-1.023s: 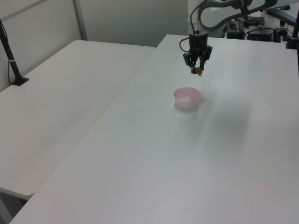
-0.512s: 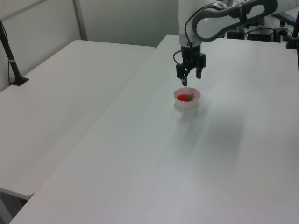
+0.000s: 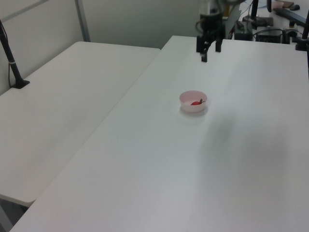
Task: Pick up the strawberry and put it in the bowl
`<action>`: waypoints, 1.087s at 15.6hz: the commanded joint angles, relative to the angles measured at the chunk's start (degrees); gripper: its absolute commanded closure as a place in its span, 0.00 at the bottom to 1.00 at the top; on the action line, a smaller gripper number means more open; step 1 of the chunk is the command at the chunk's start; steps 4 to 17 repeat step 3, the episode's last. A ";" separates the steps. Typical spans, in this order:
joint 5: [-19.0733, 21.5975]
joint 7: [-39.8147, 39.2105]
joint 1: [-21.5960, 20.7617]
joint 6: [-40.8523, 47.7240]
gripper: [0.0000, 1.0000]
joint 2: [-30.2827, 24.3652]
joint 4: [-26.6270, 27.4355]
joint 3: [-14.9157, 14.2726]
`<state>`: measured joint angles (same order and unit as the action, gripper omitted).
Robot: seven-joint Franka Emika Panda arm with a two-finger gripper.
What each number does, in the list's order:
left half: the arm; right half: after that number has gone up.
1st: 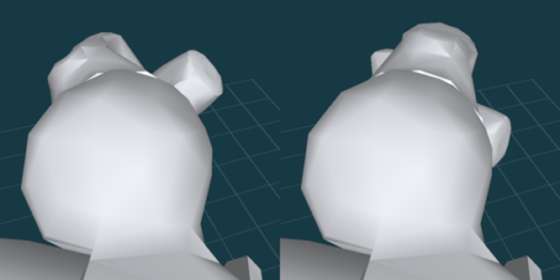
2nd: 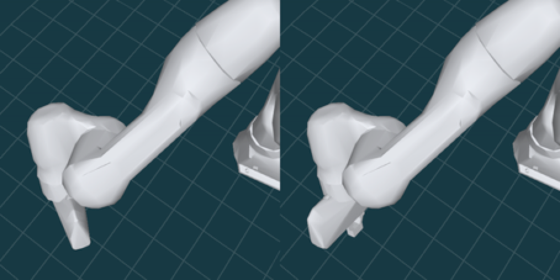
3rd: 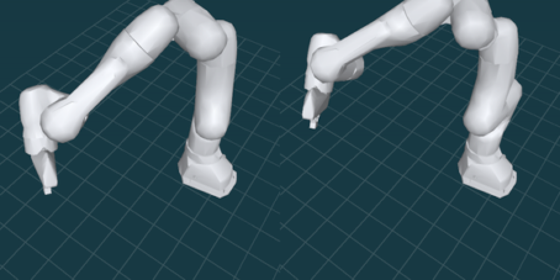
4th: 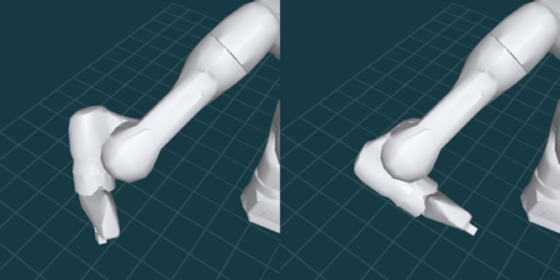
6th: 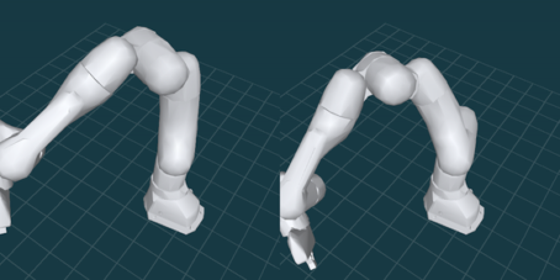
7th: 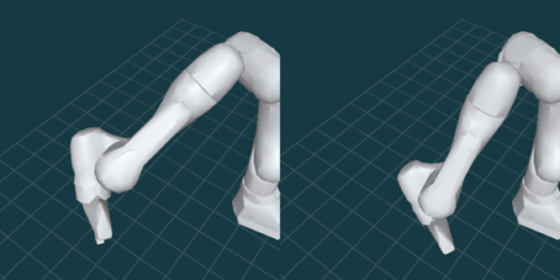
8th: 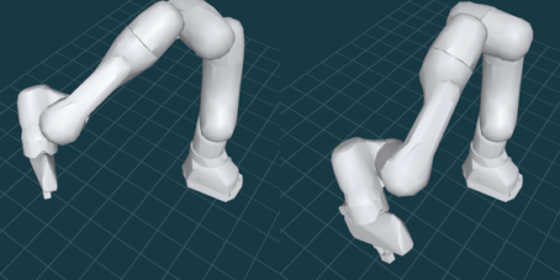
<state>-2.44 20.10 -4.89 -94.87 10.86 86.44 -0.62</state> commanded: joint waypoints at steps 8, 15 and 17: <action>-1.08 -5.42 -1.61 3.90 0.00 -5.32 2.86 -0.52; -1.08 -5.42 -1.61 3.90 0.00 -5.32 2.86 -0.52; -1.08 -5.42 -1.61 3.90 0.00 -5.32 2.86 -0.52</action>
